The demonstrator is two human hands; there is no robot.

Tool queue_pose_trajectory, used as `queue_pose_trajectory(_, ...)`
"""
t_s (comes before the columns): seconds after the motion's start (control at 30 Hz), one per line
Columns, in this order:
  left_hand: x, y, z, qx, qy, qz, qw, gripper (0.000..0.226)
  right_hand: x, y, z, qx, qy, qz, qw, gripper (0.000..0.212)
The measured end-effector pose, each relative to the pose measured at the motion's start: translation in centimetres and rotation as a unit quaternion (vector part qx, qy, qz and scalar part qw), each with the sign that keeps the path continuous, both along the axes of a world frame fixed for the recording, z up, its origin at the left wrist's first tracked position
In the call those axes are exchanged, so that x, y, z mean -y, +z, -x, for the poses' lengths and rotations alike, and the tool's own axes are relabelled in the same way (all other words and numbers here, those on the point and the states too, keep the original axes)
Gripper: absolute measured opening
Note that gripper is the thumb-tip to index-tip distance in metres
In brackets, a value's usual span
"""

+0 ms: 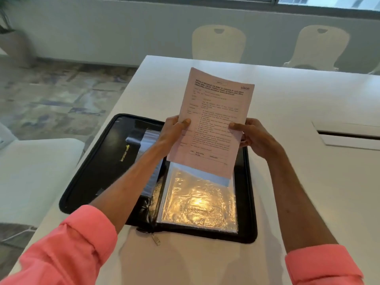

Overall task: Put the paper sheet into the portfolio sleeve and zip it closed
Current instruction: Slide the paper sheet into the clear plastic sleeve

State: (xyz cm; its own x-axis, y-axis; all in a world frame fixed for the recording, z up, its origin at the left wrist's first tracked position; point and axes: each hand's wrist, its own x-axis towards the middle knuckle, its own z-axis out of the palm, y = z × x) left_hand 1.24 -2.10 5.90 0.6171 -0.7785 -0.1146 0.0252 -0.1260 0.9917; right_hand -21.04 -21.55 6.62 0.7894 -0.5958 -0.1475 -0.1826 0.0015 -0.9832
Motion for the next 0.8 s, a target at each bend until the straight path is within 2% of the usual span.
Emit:
queue_pose_trajectory(0.13,0.2,-0.4,-0.9,0.006,-0.013,-0.008,1.0,0.026,1.2,0.2,-0.4,-0.048,0.025,0.022,0.998,0.037)
queue_pose_trajectory(0.27,0.8,-0.8,-1.0,0.042,-0.01,-0.006,0.999,0.031,2.9,0.4,0.3,-0.044,0.003,0.047,0.998,0.026)
queue_pose_trajectory(0.43,0.7,-2.9,-0.9,0.178,0.096,-0.029,0.979,0.032,4.7,-0.2,1.1,0.003,-0.16,0.019,0.987,0.015)
queue_pose_trajectory(0.5,0.6,-3.9,-1.0,0.232,0.097,-0.04,0.967,0.028,4.8,-0.6,1.1,0.032,-0.228,-0.003,0.973,0.01)
queue_pose_trajectory(0.57,0.7,-4.8,-0.8,0.31,0.04,-0.057,0.948,0.025,4.6,-1.0,0.8,0.06,-0.279,-0.021,0.958,0.011)
queue_pose_trajectory(0.67,1.4,-6.0,0.0,0.44,-0.1,-0.111,0.885,0.032,4.1,-1.6,0.2,0.096,-0.321,-0.039,0.941,0.013)
queue_pose_trajectory(0.8,1.9,-7.1,1.2,0.51,-0.17,-0.158,0.828,0.05,3.5,-2.2,-0.8,0.119,-0.338,-0.049,0.932,0.018)
